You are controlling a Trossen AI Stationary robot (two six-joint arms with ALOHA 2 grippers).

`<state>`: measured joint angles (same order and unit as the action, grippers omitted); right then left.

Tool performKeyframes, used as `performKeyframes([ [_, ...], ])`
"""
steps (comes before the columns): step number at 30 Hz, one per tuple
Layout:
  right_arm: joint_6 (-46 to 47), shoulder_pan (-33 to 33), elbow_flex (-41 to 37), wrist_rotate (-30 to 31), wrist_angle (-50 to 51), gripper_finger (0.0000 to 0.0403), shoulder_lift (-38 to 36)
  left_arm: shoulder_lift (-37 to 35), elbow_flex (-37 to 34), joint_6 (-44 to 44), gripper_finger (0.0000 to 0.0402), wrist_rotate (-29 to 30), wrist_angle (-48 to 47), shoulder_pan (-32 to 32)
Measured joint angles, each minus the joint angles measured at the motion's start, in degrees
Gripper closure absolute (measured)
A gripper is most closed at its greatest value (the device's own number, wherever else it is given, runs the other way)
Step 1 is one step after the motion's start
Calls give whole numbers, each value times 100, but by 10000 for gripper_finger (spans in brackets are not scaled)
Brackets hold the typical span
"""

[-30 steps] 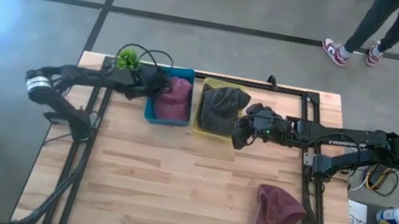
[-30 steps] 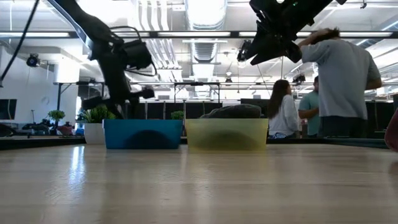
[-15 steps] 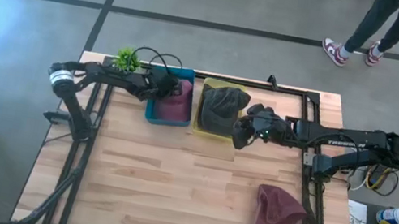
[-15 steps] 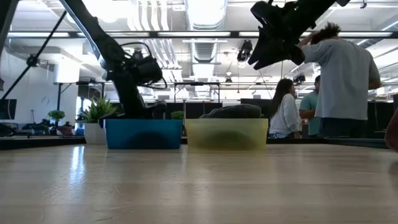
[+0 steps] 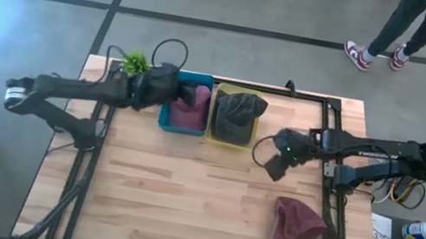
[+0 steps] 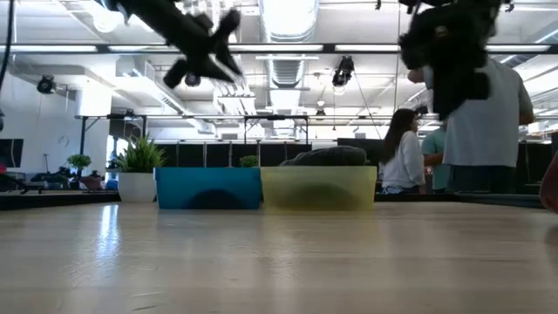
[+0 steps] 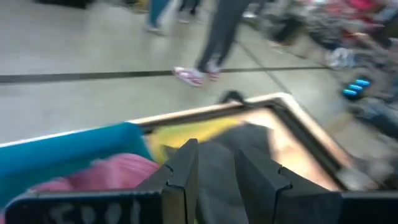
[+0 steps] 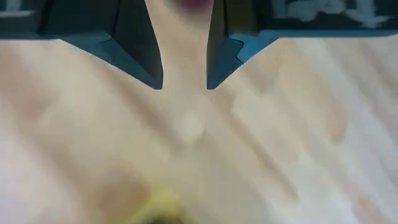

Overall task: Pick & Place hat
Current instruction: Put the red cap into the blue bin

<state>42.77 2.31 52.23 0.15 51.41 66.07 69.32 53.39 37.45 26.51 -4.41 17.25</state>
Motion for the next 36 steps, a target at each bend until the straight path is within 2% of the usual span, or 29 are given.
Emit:
performKeyframes([
  [5, 833, -592, 0, -937, 890, 276, 35, -314, -17, 164, 305, 57, -167, -1028],
  [13, 2047, -1769, 2, -1384, 1141, 209, 282, -32, -22, 202, 305, 557, -171, -2266],
  [20, 2809, -2086, 0, -1415, 707, 135, 675, 225, -24, 304, 305, 565, -167, -2594],
  [27, 2901, -2211, 22, -1911, 508, 86, 1508, 183, -26, 248, 305, 571, -215, -2797],
  [32, 2973, -2388, 22, -2136, 360, 85, 1953, 107, -24, 116, 305, 573, -270, -2983],
  [36, 3153, -2419, 26, -2288, 38, 117, 2101, 73, -24, 194, 305, 574, -523, -3079],
])
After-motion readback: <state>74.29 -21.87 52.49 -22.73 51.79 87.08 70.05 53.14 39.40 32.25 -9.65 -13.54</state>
